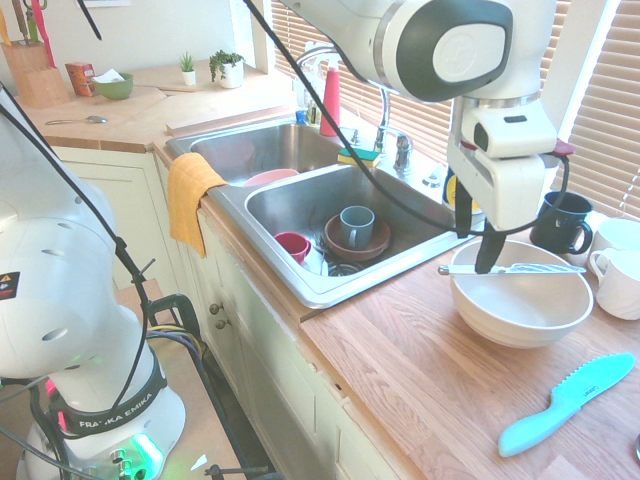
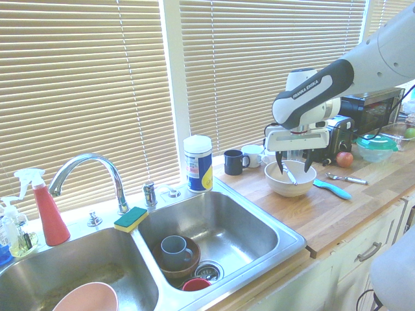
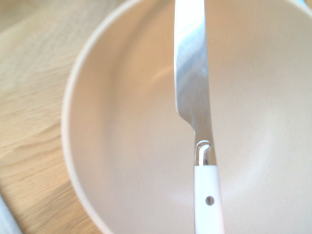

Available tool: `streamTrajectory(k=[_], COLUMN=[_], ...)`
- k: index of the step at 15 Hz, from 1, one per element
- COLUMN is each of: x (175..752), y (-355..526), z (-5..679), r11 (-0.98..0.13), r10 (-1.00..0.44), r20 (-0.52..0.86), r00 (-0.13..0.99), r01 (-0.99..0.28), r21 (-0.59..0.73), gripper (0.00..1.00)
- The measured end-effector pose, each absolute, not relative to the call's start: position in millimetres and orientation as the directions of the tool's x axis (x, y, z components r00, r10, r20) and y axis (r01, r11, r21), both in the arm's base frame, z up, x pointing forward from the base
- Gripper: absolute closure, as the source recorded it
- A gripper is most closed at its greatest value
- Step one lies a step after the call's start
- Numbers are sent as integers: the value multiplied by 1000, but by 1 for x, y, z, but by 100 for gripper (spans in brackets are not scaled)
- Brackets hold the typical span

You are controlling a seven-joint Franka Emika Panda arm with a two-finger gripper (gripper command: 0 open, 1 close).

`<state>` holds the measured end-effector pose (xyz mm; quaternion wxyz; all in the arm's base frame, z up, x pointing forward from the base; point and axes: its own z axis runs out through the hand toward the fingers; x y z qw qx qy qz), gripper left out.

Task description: Put the knife into the sink

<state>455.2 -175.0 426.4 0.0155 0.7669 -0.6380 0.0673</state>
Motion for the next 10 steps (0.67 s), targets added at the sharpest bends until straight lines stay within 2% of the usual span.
streamTrajectory(k=[3,4,10], x=[454,455,459], y=[-176,-177,-188], z=[408,403,394], r11=[-184,-183,-170], r10=[-977,-977,-978], r20=[120,121,137], r00=[175,174,155], r01=[-981,-981,-980], r21=[-63,-68,-104], gripper=[0,100,100])
